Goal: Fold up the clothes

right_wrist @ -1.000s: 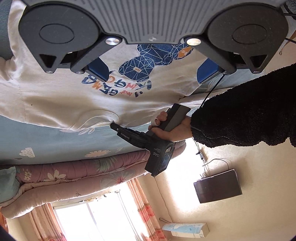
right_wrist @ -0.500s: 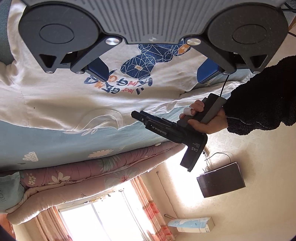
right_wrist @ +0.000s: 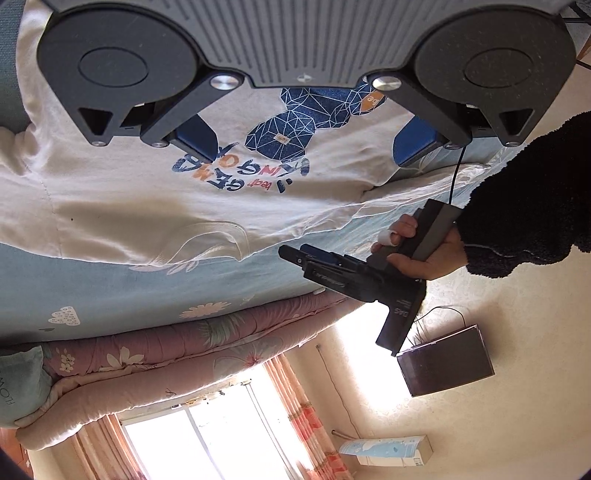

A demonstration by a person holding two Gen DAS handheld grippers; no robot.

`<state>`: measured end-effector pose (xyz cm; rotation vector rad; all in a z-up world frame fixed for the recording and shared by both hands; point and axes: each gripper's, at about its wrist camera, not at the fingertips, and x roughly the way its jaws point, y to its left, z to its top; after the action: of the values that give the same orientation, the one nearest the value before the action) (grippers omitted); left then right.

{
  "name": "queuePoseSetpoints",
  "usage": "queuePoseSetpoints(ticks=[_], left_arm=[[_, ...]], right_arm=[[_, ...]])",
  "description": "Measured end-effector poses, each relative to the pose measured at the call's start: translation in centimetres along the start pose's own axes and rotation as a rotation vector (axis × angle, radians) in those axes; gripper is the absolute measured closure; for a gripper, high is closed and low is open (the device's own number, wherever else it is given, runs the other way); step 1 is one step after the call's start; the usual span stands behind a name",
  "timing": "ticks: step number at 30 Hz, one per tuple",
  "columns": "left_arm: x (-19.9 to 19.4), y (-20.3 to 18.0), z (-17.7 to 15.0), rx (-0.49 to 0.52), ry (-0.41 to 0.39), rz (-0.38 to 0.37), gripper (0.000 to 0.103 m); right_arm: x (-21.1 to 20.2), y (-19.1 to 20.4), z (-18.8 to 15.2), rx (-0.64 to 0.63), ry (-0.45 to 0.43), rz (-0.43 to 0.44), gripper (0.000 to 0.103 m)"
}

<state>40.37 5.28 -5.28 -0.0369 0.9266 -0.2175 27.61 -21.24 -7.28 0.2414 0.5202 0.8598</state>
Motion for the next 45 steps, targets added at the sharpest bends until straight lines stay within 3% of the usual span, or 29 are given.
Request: queuePoseSetpoints(ticks=[2,4,10,17,19,22,24,27,30,36,39,42,45], left_arm=[[-0.2,-0.3,-1.8,-0.016,0.065,-0.033,0.043],[0.9,0.0,-3.1,-0.028,0.097,0.025,0.043],[3.2,2.0,-1.7,-0.101,0.007,0.084,0.046],[3.4,-0.1,-1.1,-0.042,0.025,0.175,0.045],[1.8,-1.7,-2.3,-0.003,0.026,0.148,0.039],[-0.7,-3.3,-5.0,0.038,0.007,0.048,0.021],[-1.8,-4.0,-7.1,0.067,0.006,0.006,0.021],[-1.8,-4.5,-9.5,0.129,0.032,0.015,0.019],[-2.2,-4.0,-10.8,0.157,-0.007,-0.014,0.014],[-3.0,-0.8,-12.1,0.102,-0.105,-0.158,0.009],[-3.1,-0.9,-11.9,0.137,-0.097,-0.159,0.008],[-3.1,-0.1,-11.7,0.093,-0.097,-0.147,0.008],[-3.1,0.3,-11.7,0.081,-0.102,-0.168,0.008]], right_arm=[[0.2,0.0,-0.1,0.003,0.004,-0.004,0.000],[0.4,-0.2,-0.2,0.009,0.010,-0.011,0.000],[0.6,-0.7,-0.3,0.025,0.019,-0.019,0.000],[1.0,-1.1,-0.6,0.048,0.053,-0.050,0.000],[1.4,-1.5,-0.7,0.070,0.074,-0.073,0.000],[1.6,-2.3,-0.9,0.119,0.082,-0.076,0.000],[1.5,-2.7,-1.0,0.144,0.074,-0.065,0.000],[1.6,-3.1,-1.0,0.167,0.071,-0.052,0.000],[1.3,-3.3,-0.4,0.190,0.046,-0.077,0.000],[2.6,-5.4,7.1,0.081,0.086,-0.197,0.000],[5.1,-8.1,11.9,0.024,0.108,-0.254,0.000],[8.9,-12.5,14.0,0.105,0.193,-0.228,0.000],[11.8,-15.0,13.9,0.179,0.288,-0.152,0.000]])
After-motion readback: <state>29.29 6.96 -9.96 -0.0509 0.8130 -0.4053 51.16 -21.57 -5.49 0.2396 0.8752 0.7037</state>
